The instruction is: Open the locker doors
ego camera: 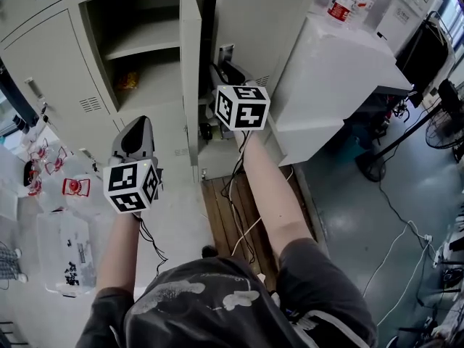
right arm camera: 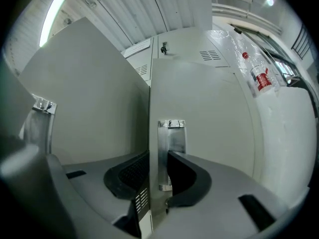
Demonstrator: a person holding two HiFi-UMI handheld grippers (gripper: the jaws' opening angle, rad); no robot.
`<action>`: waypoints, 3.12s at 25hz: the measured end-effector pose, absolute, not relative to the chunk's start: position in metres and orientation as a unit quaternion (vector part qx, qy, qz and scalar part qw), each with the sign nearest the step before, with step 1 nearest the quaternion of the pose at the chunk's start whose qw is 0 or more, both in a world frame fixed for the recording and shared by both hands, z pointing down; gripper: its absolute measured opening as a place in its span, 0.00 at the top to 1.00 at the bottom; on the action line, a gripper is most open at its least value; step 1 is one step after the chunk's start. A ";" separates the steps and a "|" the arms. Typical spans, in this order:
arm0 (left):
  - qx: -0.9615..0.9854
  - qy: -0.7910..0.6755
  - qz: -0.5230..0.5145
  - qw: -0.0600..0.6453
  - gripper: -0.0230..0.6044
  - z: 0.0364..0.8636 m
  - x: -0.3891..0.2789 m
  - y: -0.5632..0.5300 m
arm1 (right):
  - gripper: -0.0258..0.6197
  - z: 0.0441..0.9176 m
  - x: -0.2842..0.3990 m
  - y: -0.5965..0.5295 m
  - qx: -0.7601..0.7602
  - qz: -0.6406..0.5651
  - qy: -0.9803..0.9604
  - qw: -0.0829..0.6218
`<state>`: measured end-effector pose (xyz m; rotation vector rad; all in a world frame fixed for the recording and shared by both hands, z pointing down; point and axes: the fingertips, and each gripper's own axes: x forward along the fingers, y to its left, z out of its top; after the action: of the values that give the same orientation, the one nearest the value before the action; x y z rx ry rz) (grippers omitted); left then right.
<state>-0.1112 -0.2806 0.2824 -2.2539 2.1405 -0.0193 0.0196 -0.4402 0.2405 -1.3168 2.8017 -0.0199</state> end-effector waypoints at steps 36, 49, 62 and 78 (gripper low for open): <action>-0.797 0.604 0.013 -0.009 0.95 0.298 -0.002 -0.231 | 0.83 0.240 0.156 -0.355 -0.506 0.030 0.862 0.024; -0.842 0.539 0.006 0.010 0.95 0.292 0.077 -0.253 | 0.85 0.240 0.226 -0.349 -0.544 0.030 0.837 0.052; -0.868 0.497 0.006 0.013 0.95 0.293 0.138 -0.290 | 0.86 0.237 0.300 -0.360 -0.577 0.038 0.813 0.068; -0.868 0.497 0.020 0.020 0.95 0.286 0.136 -0.295 | 0.87 0.234 0.323 -0.358 -0.608 0.036 0.789 0.082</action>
<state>0.1362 -0.2948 0.2861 -2.6905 1.5402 0.0633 0.3233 -0.3581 0.2341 -1.8162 2.3578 0.1073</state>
